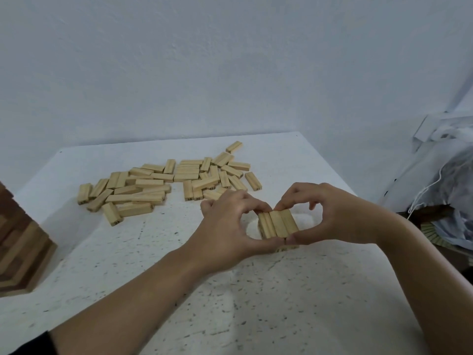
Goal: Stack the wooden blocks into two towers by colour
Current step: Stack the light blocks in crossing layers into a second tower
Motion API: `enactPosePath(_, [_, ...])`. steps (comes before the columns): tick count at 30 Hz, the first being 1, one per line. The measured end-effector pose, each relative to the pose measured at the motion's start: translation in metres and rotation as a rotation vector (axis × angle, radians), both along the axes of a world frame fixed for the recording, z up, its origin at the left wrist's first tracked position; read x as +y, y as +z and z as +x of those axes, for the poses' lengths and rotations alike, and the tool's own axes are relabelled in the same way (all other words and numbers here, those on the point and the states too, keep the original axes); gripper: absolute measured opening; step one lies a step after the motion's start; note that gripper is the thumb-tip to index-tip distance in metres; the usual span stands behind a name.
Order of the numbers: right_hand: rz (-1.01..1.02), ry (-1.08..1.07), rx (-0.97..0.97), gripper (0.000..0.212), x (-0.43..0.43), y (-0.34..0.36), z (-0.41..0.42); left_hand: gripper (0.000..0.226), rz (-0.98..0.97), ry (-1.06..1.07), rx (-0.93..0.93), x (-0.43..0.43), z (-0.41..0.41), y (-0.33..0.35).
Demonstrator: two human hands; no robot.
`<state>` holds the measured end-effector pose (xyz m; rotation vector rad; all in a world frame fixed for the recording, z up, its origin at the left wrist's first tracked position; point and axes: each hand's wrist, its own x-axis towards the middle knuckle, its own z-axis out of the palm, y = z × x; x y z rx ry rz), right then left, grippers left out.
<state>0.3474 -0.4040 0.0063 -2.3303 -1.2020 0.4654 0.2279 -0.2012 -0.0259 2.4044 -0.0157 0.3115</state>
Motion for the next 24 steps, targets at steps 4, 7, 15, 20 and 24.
enactPosePath(4, [-0.005,-0.004,-0.008,0.041,-0.001,-0.001,0.001,0.051,0.01,-0.006,0.001,0.0,0.0,-0.001])
enactPosePath(7, [-0.004,-0.005,-0.005,0.042,-0.002,-0.002,0.0,0.052,-0.007,-0.001,0.013,0.0,0.0,0.0])
enactPosePath(15, [-0.034,-0.006,-0.015,0.046,0.0,-0.007,0.003,0.057,-0.078,-0.004,0.04,0.001,-0.003,-0.001])
enactPosePath(20, [-0.027,0.005,-0.017,0.046,-0.002,-0.01,0.006,0.059,-0.09,-0.01,0.044,0.001,-0.003,-0.001])
enactPosePath(24, [-0.009,0.016,-0.008,0.045,-0.002,-0.011,0.007,0.061,-0.087,-0.006,0.036,0.001,-0.004,-0.001])
